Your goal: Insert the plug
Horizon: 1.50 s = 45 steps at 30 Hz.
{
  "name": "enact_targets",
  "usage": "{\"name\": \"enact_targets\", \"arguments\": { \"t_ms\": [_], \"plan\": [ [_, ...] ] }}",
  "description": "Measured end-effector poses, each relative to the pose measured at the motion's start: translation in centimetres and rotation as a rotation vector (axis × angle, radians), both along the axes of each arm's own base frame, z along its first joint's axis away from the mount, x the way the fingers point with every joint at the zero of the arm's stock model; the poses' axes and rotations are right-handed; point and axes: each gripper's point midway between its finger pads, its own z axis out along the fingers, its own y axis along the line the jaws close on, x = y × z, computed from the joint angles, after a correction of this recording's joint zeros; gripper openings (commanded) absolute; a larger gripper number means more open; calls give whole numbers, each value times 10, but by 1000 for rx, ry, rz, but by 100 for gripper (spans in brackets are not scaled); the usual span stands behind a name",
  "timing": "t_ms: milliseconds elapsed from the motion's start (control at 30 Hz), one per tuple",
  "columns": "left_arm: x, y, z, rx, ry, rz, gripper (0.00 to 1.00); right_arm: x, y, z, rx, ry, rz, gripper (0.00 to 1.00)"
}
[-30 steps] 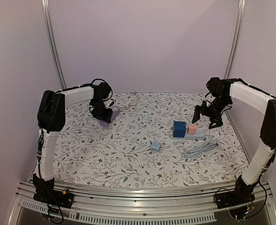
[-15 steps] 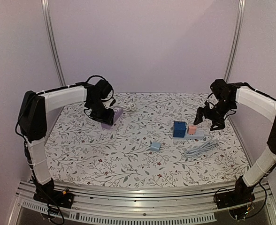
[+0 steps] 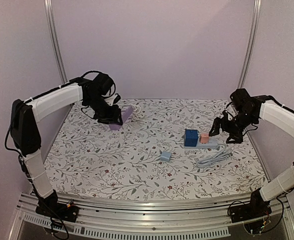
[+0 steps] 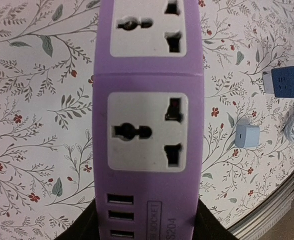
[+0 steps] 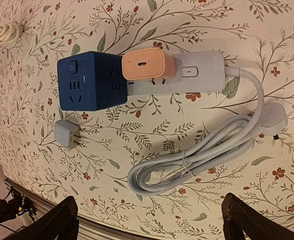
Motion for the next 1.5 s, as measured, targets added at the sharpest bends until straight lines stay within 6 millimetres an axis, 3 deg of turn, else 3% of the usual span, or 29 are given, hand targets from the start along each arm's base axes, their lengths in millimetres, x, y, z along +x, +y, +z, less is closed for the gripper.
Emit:
{"name": "enact_targets", "arguments": {
  "t_ms": [200,400,600,733,933,1200,1367,1500],
  "plan": [
    [-22,-5,13,-43,15,5,0,-10,-2,-5,15,8,-25,99],
    [-80,-7,6,-21,27,-22,0,-11,0,2,38,-12,-36,99],
    [-136,-14,-37,54,37,-50,0,-11,5,5,58,-17,-29,99],
    [-161,-17,-64,114,28,-63,0,-10,12,8,73,-20,-14,99],
    [-176,-31,-83,183,-21,-94,0,-4,22,9,81,-12,11,99],
    [-196,-41,-133,332,-25,-160,1,1,32,7,84,-7,37,99],
    [-198,-47,-139,351,-54,-180,31,1,34,6,84,-7,42,99],
    [-201,-49,-139,357,-63,-194,46,2,34,7,85,-11,43,99]
  ]
}}
